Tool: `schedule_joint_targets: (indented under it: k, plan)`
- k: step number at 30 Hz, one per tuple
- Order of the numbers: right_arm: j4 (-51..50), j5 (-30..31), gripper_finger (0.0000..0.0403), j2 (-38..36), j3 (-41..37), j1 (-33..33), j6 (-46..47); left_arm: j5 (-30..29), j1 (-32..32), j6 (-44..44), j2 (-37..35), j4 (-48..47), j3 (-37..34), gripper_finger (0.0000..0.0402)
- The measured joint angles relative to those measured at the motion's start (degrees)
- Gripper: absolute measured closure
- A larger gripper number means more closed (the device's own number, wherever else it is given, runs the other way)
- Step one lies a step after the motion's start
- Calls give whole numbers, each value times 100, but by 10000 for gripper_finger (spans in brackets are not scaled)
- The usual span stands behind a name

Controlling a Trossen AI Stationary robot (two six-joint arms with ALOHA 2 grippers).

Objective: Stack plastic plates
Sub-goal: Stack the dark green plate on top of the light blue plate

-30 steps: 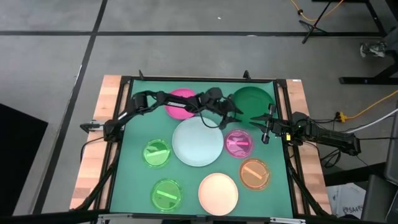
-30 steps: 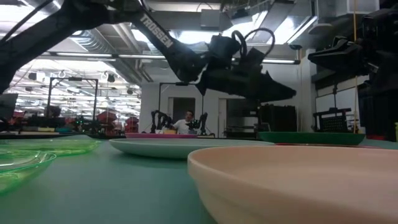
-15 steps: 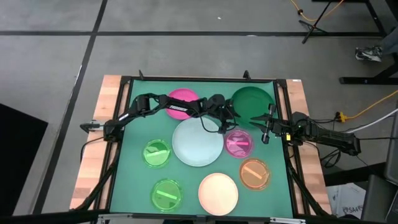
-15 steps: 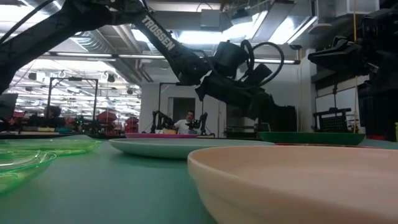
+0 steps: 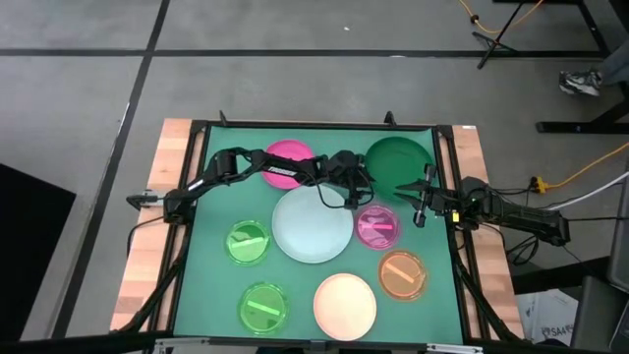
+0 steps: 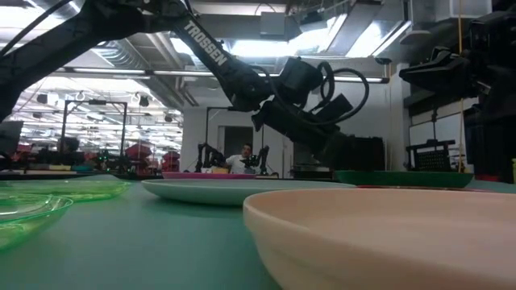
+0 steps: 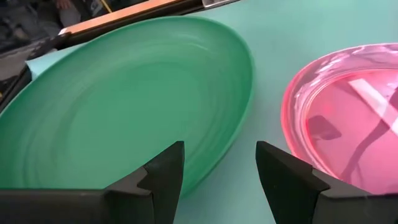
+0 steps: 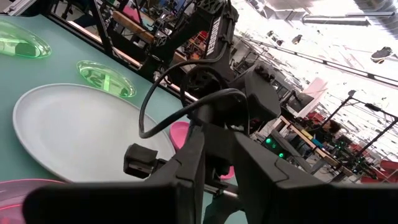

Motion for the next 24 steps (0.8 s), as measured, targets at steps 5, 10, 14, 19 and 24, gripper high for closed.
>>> schedule_joint_targets:
  k: [5,10,14,19,24]
  plan:
    - [-1,0,327,2,0,1,1,-65,26,-21,0,-111,0,208]
    - [-2,0,327,0,0,2,0,-211,108,-42,23,-542,0,208]
    - [-2,0,327,1,0,0,1,-216,132,-42,59,-621,0,208]
    - [-2,0,327,0,0,2,2,-239,103,82,59,-540,4,208]
    - [-2,0,327,1,0,2,1,-356,82,394,59,-657,2,208]
